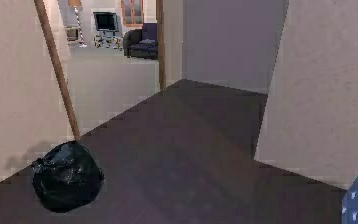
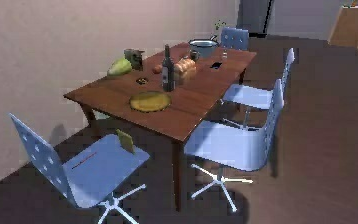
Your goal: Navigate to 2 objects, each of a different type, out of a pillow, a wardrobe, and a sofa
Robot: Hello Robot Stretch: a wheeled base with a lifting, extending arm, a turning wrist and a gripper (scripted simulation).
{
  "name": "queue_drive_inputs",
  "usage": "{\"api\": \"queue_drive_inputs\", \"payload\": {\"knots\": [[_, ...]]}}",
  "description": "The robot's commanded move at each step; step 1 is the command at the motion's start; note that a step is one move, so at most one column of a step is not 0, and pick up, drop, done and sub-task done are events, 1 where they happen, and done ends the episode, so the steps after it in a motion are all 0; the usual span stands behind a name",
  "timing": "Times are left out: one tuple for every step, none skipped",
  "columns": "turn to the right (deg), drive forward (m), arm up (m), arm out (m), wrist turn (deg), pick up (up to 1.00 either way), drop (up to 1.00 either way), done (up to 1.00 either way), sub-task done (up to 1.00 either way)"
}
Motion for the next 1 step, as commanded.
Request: {"api": "queue_drive_inputs", "payload": {"knots": [[-12.0,0.00,0.00,0.00,0.0,0.00,0.00,0.00,0.00]]}}
